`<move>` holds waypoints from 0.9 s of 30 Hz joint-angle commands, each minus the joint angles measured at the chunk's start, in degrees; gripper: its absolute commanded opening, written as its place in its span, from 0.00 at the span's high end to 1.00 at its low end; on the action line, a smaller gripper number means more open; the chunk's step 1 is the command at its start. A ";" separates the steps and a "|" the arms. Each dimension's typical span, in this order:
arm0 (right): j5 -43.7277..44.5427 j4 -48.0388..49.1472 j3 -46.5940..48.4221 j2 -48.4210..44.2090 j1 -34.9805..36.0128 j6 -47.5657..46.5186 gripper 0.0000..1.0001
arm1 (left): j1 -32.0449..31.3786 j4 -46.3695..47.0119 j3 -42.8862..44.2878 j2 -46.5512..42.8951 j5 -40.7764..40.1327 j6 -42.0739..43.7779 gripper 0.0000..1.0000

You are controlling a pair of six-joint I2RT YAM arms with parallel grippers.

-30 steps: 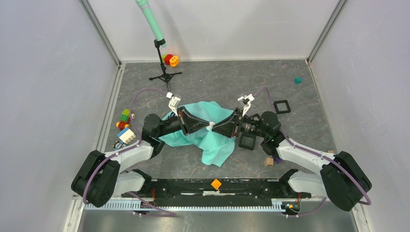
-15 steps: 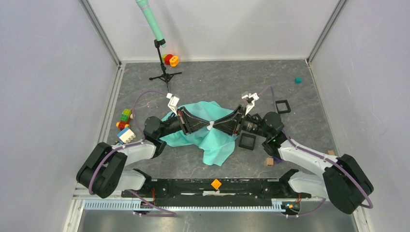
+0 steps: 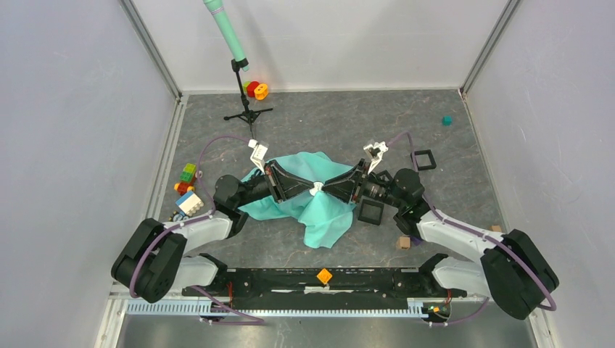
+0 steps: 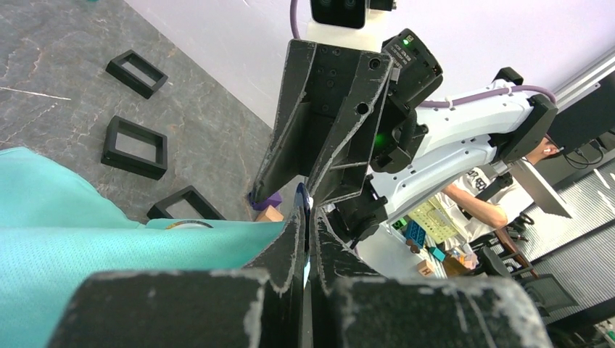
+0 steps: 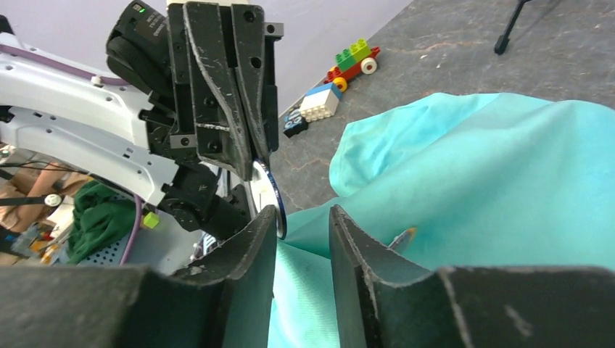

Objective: Remove the brooch from the garment
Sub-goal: Remove the brooch from the clothes.

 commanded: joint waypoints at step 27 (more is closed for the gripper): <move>-5.94 -0.73 6.14 1.33 -0.57 4.57 1.00 | -0.04 2.94 -1.46 -0.86 1.32 -0.92 0.75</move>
